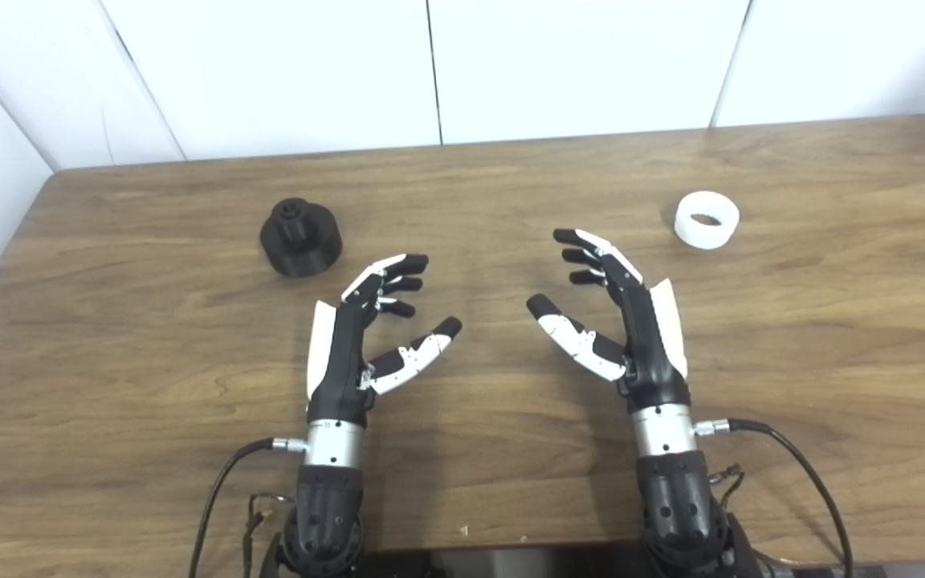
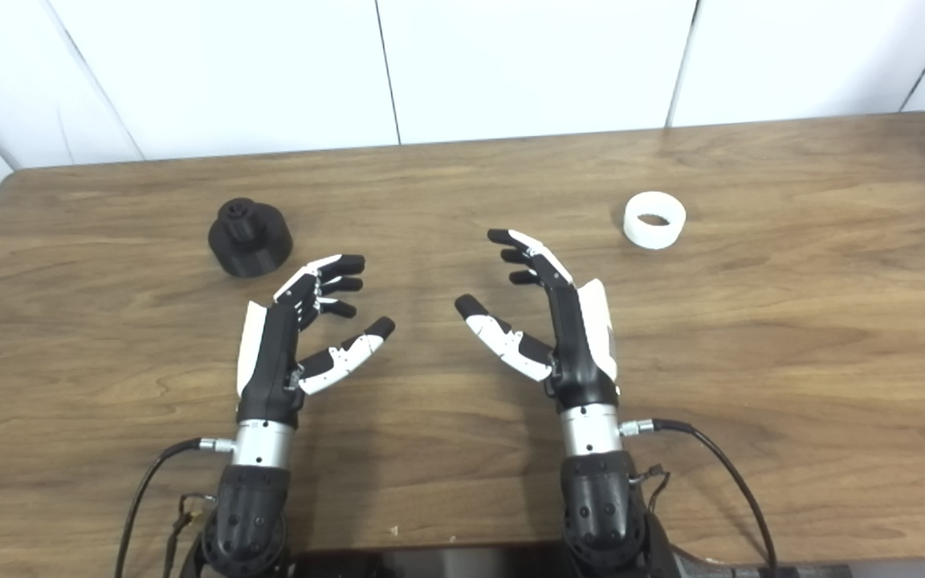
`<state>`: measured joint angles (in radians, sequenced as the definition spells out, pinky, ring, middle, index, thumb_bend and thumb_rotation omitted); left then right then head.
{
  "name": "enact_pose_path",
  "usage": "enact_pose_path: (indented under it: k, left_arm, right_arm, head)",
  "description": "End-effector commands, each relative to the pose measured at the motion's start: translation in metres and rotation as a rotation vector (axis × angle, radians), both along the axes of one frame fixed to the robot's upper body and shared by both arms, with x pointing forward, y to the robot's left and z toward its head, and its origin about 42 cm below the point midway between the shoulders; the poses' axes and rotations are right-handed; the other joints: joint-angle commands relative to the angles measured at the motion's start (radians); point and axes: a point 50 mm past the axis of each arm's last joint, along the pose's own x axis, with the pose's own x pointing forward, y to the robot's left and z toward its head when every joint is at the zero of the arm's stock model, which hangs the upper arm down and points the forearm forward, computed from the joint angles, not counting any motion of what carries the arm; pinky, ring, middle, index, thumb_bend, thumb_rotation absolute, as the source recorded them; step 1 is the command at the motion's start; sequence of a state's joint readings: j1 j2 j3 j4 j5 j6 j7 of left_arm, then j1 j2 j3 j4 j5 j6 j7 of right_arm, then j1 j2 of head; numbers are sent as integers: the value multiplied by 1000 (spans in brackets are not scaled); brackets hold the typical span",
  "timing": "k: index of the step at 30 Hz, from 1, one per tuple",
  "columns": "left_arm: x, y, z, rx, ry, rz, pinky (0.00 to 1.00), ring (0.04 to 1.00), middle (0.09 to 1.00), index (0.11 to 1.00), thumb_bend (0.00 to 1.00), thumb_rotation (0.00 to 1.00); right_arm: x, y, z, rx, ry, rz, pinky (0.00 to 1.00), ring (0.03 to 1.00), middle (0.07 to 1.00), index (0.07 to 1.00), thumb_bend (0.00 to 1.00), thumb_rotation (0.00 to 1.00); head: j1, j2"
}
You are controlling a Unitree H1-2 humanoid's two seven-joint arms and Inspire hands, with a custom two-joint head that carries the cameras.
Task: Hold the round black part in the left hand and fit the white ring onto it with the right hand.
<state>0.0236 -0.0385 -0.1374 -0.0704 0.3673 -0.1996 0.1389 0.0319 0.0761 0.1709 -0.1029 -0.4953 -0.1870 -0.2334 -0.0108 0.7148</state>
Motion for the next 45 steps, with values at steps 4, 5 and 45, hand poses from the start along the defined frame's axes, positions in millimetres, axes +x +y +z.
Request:
enact_pose_path:
  k: [4, 5, 45]
  left_arm:
    - [-1, 1, 1, 17, -30, 11, 558, 704, 740, 691, 653, 184]
    - [-1, 1, 1, 15, -30, 10, 557, 704, 741, 690, 651, 183]
    - [-1, -26, -1, 18, -9, 11, 578, 705, 745, 694, 651, 145]
  right_arm:
    - [-8, -10, -16, -22, 26, -7, 664, 752, 807, 757, 615, 443]
    - [-8, -10, -16, -22, 25, -7, 666, 751, 806, 757, 616, 433]
    - [-9, -42, -27, 21, 38, -3, 599, 721, 780, 736, 645, 407]
  head:
    - [-1, 3]
    - [-2, 4]
    - [269, -57]
